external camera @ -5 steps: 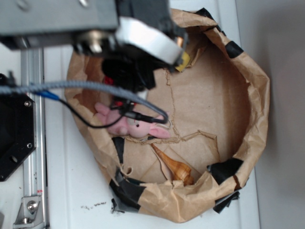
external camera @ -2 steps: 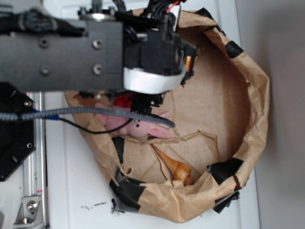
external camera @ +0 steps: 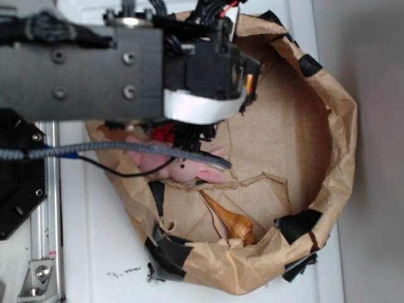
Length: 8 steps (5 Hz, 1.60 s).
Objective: Grab the green sponge.
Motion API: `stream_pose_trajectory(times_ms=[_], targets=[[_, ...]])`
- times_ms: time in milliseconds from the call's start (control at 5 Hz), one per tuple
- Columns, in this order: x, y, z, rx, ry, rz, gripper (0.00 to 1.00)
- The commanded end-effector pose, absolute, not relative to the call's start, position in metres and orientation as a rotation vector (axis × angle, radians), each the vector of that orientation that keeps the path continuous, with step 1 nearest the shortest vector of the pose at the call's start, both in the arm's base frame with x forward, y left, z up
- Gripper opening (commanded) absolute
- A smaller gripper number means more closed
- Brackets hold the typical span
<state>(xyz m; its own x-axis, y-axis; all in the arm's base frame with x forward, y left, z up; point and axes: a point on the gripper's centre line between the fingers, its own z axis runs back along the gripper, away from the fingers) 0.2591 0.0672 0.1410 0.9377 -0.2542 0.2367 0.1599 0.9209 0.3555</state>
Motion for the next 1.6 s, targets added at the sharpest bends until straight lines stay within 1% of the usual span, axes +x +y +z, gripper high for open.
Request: stream_pose_trajectory(times_ms=[0,200,400,600,800,1000,1200,1400], targets=[[0.274,0.053,0.120,0.296,-0.338,-0.568,1.00],[0.282,0.054,0.094,0.275,-0.281,-0.621,1.00],[0.294,0.074,0.069,0.250,-0.206,-0.638,1.00],[0.302,0.100,0.063,0.243,-0.179,-0.574,1.00],[0.303,0.120,0.069,0.265,-0.162,-0.528,1.00],[0.294,0.128,0.074,0.267,-0.144,-0.512,1.00],[0.283,0.126,0.066,0.269,-0.102,-0.511,1.00],[0.278,0.122,0.056,0.258,-0.063,-0.527,1.00]])
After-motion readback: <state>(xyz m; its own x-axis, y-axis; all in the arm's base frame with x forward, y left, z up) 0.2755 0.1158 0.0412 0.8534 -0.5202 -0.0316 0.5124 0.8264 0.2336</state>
